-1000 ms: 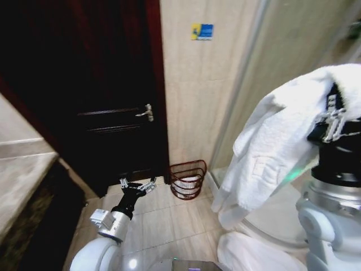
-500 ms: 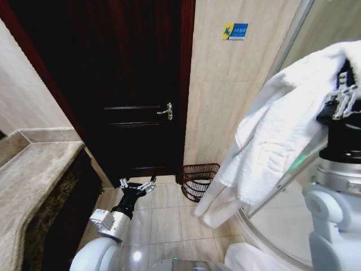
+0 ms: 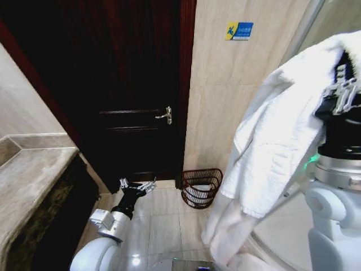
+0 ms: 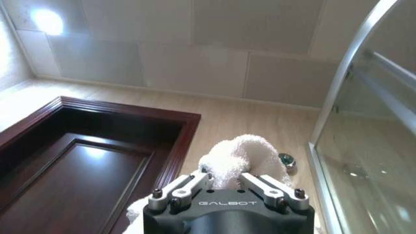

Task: Discard the used towel into the hamper.

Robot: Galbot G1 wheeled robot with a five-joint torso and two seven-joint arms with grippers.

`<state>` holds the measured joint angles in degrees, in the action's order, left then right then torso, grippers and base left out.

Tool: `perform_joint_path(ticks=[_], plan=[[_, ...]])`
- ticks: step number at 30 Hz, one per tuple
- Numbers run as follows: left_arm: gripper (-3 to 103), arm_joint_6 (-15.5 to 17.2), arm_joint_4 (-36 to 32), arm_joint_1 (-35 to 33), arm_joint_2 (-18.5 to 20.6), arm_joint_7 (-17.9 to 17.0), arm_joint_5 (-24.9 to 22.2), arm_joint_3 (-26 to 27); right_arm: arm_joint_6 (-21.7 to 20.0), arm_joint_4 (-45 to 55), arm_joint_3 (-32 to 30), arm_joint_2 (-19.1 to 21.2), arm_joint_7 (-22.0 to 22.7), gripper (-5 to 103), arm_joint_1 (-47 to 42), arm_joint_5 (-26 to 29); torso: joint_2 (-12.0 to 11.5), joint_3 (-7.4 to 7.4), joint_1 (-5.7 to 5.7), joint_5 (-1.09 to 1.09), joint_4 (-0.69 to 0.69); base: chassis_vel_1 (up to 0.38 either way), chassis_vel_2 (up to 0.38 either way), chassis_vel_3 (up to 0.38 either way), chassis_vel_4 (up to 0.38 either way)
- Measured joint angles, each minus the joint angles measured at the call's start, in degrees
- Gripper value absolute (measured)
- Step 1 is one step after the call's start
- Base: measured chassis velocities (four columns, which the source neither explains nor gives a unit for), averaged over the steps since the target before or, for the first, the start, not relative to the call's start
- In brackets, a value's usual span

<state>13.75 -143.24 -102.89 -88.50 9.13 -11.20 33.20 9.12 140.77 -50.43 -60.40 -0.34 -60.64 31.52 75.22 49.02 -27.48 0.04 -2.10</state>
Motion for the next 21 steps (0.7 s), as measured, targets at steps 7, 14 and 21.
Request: perform_joint_path(ticks=[7,14,21], plan=[[100,0.00,0.00,0.02,0.01,0.00,0.00,0.00,-0.69,-0.19,-0.15,2.86,-0.01,8,3.38,4.29,0.00,0.03,-0.08,-0.04,0.02,-0.179,0.196,0.138,-0.162],[100,0.00,0.00,-0.01,0.01,0.00,0.00,-0.01,-1.16,-3.62,-0.22,8.54,0.51,8,9.97,7.98,0.06,0.00,0.04,-0.05,0.01,0.017,0.022,0.015,0.047],[100,0.00,0.00,0.00,0.00,0.00,0.00,-0.01,-1.14,-11.62,2.38,11.46,0.19,8,20.80,8.17,0.09,0.01,0.03,-0.04,-0.01,0.059,0.000,0.010,0.067]])
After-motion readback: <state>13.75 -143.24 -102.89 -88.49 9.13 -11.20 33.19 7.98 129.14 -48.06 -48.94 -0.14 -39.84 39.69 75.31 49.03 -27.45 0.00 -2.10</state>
